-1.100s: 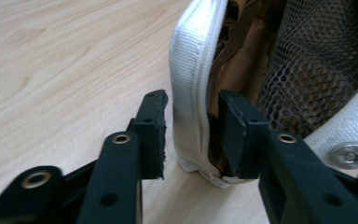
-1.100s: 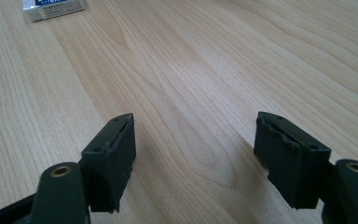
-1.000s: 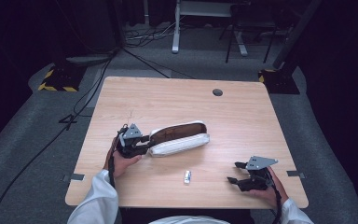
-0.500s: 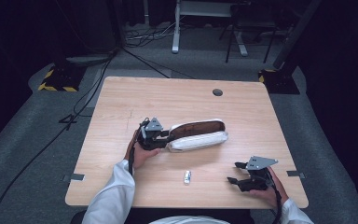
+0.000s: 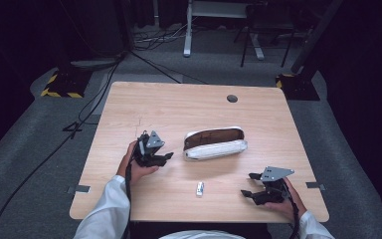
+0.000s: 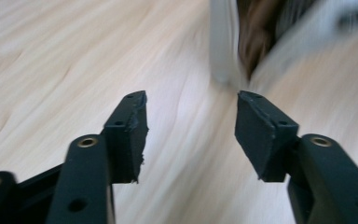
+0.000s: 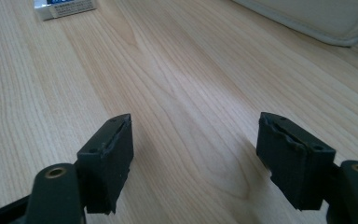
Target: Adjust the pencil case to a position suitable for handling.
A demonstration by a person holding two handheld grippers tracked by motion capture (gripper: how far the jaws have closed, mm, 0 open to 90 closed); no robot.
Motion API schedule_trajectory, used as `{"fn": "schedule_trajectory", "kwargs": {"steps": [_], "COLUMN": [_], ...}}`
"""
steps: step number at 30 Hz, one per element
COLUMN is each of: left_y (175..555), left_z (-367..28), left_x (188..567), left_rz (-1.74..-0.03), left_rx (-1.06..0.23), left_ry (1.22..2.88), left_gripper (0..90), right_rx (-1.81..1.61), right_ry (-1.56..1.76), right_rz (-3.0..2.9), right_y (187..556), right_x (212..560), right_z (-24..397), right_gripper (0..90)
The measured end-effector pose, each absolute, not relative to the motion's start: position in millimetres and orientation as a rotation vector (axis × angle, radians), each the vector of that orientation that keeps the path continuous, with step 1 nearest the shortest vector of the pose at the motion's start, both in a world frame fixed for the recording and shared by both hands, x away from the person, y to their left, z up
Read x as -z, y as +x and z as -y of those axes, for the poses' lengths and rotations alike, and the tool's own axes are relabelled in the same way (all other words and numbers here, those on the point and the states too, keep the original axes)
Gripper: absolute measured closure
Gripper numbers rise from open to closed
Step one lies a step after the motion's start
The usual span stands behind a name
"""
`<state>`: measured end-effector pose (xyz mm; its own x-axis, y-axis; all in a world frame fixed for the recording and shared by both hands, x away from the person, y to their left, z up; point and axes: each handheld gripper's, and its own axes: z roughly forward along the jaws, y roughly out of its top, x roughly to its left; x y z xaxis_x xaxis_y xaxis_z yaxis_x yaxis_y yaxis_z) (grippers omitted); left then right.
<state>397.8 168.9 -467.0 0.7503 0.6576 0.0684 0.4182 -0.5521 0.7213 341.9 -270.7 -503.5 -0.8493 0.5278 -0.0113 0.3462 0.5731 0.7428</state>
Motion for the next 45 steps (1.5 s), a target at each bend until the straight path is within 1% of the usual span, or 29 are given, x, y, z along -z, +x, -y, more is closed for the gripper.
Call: {"fn": "schedule_trajectory", "kwargs": {"steps": [1, 3, 5, 7, 9, 10, 11, 12, 14, 15, 18, 19, 20, 23, 29, 35, 38, 42, 44, 45], "left_y": [392, 382, 371, 363, 359, 354, 349, 349, 342, 340, 337, 336, 336, 335, 334, 337, 338, 338, 338, 338], "left_z": [-175, -184, -192, -199, -202, -204, -206, -206, -209, -211, -211, -210, -210, -209, -209, -208, -208, -208, -208, -208], "left_x": [468, 472, 476, 480, 483, 487, 490, 490, 494, 495, 500, 501, 501, 503, 504, 504, 505, 505, 505, 505], "left_rz": [-0.823, -0.848, -0.866, -0.879, -0.895, -0.907, -0.909, -0.909, -0.921, -0.928, -0.961, -0.967, -0.968, -0.969, -0.964, -0.947, -0.934, -0.934, -0.933, -0.933], "left_rx": [-0.435, -0.429, -0.434, -0.404, -0.382, -0.372, -0.362, -0.362, -0.341, -0.345, -0.362, -0.368, -0.365, -0.361, -0.368, -0.351, -0.347, -0.345, -0.345, -0.345], "left_ry": [2.238, 2.26, 2.265, 2.255, 2.251, 2.252, 2.272, 2.272, 2.248, 2.239, 2.249, 2.246, 2.242, 2.224, 2.213, 2.22, 2.222, 2.221, 2.221, 2.222], "left_gripper": [40.8, 33.7, 32.5, 27.8, 24.8, 24.8, 20.3, 18.9, 18.4, 17.4, 16.8, 16.0, 16.0, 16.1, 15.8, 15.1, 15.1, 15.0, 15.0, 15.0], "right_rx": [-1.138, -1.137, -1.16, -1.176, -1.186, -1.186, -1.189, -1.189, -1.208, -1.2, -1.205, -1.22, -1.22, -1.197, -1.164, -1.193, -1.201, -1.214, -1.22, -1.221], "right_ry": [0.724, 0.719, 0.74, 0.724, 0.697, 0.697, 0.646, 0.646, 0.603, 0.557, 0.528, 0.505, 0.505, 0.449, 0.381, 0.377, 0.369, 0.369, 0.364, 0.367], "right_rz": [-2.577, -2.584, -2.586, -2.6, -2.612, -2.612, -2.635, -2.635, -2.659, -2.673, -2.692, -2.704, -2.704, -2.722, -2.755, -2.756, -2.753, -2.75, -2.745, -2.743], "right_y": [342, 342, 342, 342, 341, 341, 341, 341, 341, 341, 342, 345, 345, 347, 344, 346, 346, 345, 345, 345], "right_x": [503, 503, 502, 502, 501, 501, 499, 499, 498, 497, 496, 496, 496, 497, 501, 502, 503, 502, 502, 502], "right_z": [269, 268, 266, 260, 251, 251, 236, 236, 222, 206, 194, 180, 180, 161, 135, 123, 124, 126, 127, 127], "right_gripper": [28.0, 28.3, 28.4, 28.4, 28.5, 28.5, 28.5, 28.5, 28.6, 28.3, 28.0, 27.8, 27.8, 27.8, 27.6, 29.3, 33.1, 41.0, 46.9, 47.2]}}
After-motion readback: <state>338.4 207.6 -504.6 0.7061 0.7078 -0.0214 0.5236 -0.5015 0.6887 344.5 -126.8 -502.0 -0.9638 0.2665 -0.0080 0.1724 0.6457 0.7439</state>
